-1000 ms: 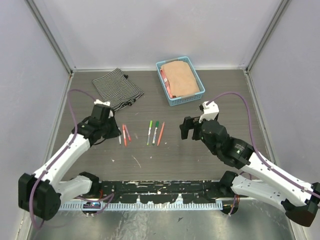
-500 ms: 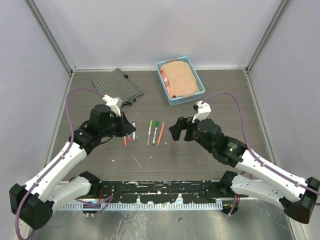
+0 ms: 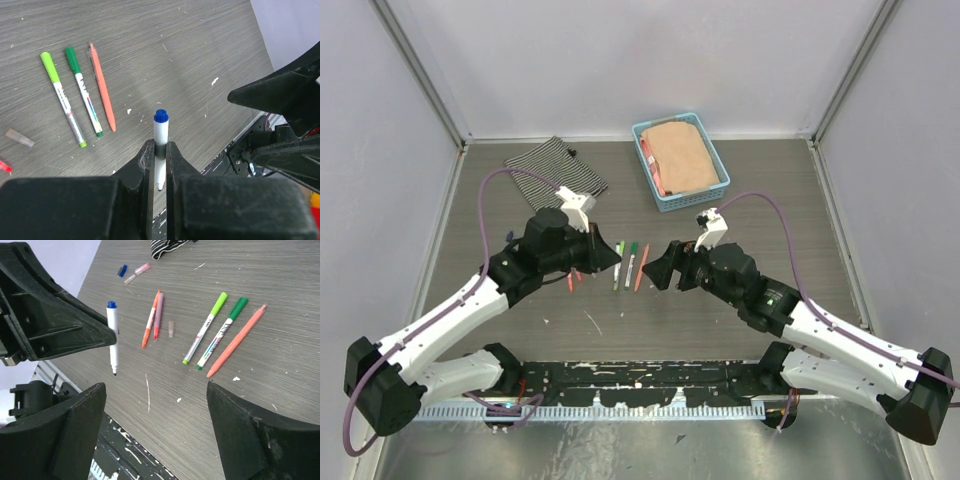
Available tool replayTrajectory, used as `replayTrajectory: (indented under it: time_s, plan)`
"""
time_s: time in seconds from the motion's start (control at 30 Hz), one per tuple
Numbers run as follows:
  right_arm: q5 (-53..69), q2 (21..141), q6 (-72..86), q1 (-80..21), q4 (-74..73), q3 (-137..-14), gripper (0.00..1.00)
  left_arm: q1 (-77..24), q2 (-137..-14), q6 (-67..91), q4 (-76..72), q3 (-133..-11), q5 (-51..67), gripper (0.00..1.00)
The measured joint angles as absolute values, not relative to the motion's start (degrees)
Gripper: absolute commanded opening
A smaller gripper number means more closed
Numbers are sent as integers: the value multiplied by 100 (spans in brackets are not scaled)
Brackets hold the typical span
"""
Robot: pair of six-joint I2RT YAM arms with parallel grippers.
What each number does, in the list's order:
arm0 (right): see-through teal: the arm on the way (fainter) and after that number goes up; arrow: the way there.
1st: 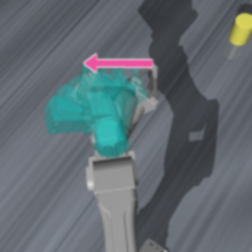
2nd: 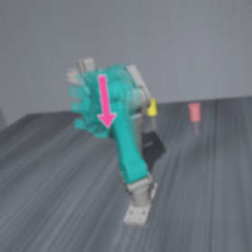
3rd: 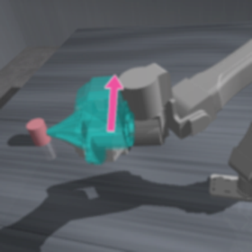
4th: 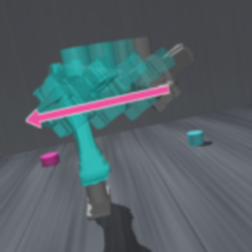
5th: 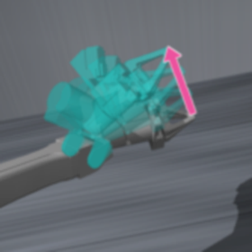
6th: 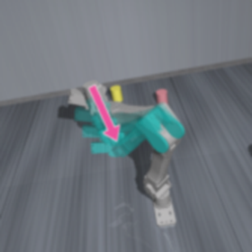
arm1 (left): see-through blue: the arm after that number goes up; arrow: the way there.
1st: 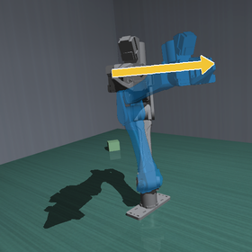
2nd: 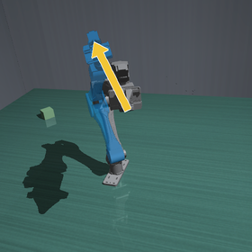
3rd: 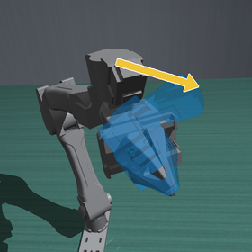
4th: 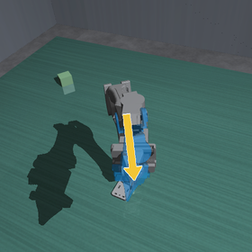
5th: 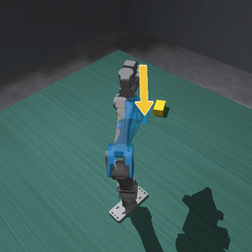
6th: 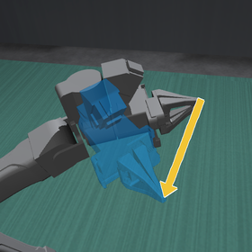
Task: Insert the pens into the pen caps
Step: Place the pen at the center of the board.
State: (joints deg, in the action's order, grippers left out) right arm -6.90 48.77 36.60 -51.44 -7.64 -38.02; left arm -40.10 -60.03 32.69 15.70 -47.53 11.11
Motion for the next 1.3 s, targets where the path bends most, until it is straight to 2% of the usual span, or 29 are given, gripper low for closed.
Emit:
replayTrajectory:
  time_s: [0.13, 0.33, 0.57, 0.73, 1.0, 1.3]
  plan:
    - [-556, 4880, 3743, -5144, -624, -3780, 80, -4143, -6139, 3312, 1468, -4847, 1059, 14]
    - [-462, 4932, 3791, -5144, -471, -3769, 79, -4233, -6250, 3326, 1406, -5004, 921, 13]
    - [-919, 4923, 3787, -5144, -893, -3771, 81, -4252, -6624, 3380, 2180, -5295, -255, 13]
    - [-1282, 4838, 3780, -5144, -1256, -3802, 81, -4219, -7612, 3420, 3011, -5605, -875, 10]
    - [-1490, 4823, 3769, -5144, -1459, -3826, 81, -4219, -8401, 3479, 3671, -5710, -1127, 20]
    - [-1575, 4825, 3763, -5144, -1601, -3826, 81, -4219, -9122, 3459, 3719, -5756, -952, 21]
